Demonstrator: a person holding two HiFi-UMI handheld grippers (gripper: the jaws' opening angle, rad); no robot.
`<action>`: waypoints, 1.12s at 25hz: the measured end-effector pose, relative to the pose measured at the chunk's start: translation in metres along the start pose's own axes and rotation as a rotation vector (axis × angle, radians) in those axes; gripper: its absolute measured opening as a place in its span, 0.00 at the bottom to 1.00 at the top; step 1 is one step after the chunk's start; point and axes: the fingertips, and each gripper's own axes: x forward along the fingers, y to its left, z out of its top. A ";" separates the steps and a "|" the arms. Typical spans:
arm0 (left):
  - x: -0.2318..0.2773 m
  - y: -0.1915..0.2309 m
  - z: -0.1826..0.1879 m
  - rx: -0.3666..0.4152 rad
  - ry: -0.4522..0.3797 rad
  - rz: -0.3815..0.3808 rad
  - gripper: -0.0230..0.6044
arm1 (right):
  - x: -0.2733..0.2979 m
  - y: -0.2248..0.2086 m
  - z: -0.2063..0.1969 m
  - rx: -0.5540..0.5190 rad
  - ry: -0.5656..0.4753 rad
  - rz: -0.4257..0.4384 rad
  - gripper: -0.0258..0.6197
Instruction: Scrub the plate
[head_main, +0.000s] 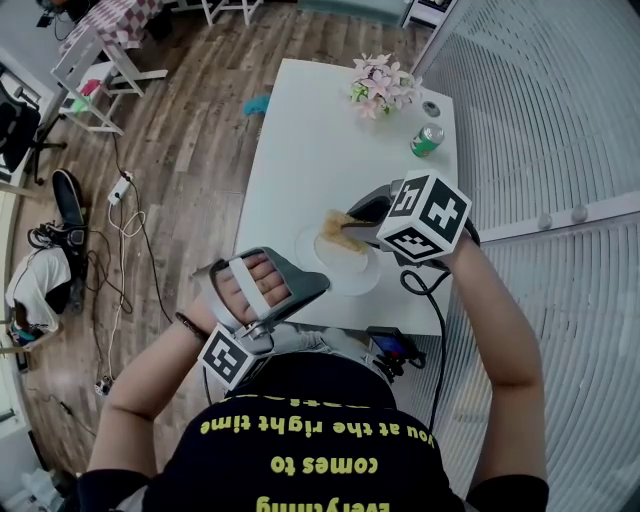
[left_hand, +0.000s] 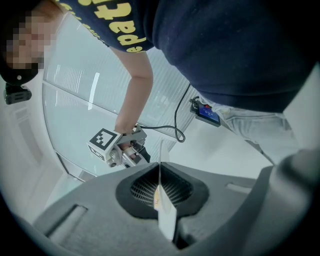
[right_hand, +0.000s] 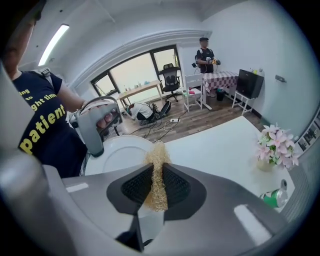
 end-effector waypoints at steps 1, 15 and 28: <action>0.000 0.000 0.000 0.001 -0.001 0.000 0.06 | 0.000 -0.004 -0.003 0.015 0.000 -0.001 0.13; -0.001 0.000 0.003 0.004 -0.013 -0.001 0.06 | 0.002 -0.024 -0.015 0.040 0.018 -0.053 0.13; 0.004 -0.003 0.006 0.013 -0.017 -0.008 0.06 | 0.002 0.037 0.035 -0.084 -0.055 0.088 0.13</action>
